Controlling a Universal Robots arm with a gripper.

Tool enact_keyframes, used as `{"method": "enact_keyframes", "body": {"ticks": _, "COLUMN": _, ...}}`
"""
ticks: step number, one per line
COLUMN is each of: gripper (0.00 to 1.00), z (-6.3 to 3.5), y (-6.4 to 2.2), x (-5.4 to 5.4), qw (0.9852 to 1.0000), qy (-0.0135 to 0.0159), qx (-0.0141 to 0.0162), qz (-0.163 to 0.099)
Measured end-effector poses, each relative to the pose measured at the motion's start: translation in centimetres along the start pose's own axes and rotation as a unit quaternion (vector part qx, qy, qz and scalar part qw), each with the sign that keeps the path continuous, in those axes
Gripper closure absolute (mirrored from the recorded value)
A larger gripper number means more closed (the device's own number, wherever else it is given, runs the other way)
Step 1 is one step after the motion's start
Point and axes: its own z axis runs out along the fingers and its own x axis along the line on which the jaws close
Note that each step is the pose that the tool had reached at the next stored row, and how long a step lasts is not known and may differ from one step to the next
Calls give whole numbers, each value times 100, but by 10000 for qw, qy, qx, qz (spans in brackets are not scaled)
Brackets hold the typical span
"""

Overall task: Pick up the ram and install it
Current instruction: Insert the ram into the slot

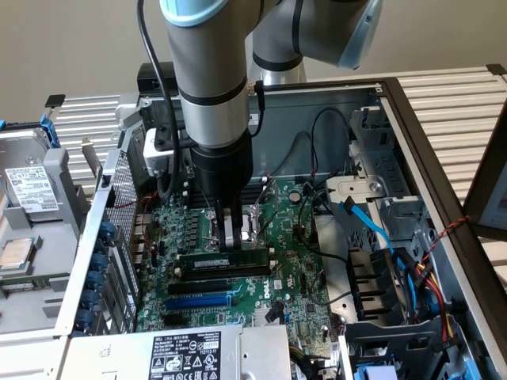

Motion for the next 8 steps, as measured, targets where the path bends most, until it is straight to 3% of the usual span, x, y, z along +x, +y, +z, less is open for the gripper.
{"method": "enact_keyframes", "body": {"ticks": 8, "gripper": 87, "z": 7, "y": 1, "x": 3, "qw": 10000, "qy": -1, "qx": -1, "qz": 0}}
